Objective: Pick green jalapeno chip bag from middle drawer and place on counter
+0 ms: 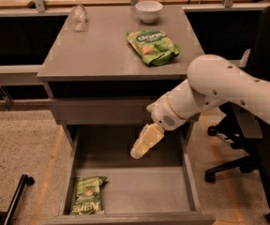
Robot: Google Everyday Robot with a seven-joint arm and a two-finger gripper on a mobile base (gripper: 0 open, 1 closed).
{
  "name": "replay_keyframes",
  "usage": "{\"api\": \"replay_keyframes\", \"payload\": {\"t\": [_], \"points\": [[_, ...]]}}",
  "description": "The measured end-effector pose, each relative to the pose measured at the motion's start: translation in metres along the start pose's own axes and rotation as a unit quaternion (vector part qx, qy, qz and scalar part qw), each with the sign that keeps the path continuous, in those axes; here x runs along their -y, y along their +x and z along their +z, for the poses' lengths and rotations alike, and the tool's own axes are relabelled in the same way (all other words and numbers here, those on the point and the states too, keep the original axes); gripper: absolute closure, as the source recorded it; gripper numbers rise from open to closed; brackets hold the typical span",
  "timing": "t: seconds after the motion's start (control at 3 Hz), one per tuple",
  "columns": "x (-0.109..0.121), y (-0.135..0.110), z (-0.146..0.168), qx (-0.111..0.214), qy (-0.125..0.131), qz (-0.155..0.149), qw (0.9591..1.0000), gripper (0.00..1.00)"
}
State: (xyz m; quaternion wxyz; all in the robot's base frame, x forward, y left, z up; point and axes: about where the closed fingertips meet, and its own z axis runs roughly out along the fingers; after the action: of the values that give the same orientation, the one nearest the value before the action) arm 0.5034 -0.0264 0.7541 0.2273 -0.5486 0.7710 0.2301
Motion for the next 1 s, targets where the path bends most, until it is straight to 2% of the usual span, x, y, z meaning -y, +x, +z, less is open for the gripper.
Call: {"api": "replay_keyframes", "payload": {"t": [0.33,0.67,1.0], "points": [[-0.004,-0.001,0.042,-0.003,-0.020,-0.009,0.9997,0.00],[-0.013,-0.009,0.090,0.008,-0.065,-0.019,0.9977,0.00],[-0.014,-0.007,0.097,0.009,-0.073,-0.016,0.9972,0.00]]}}
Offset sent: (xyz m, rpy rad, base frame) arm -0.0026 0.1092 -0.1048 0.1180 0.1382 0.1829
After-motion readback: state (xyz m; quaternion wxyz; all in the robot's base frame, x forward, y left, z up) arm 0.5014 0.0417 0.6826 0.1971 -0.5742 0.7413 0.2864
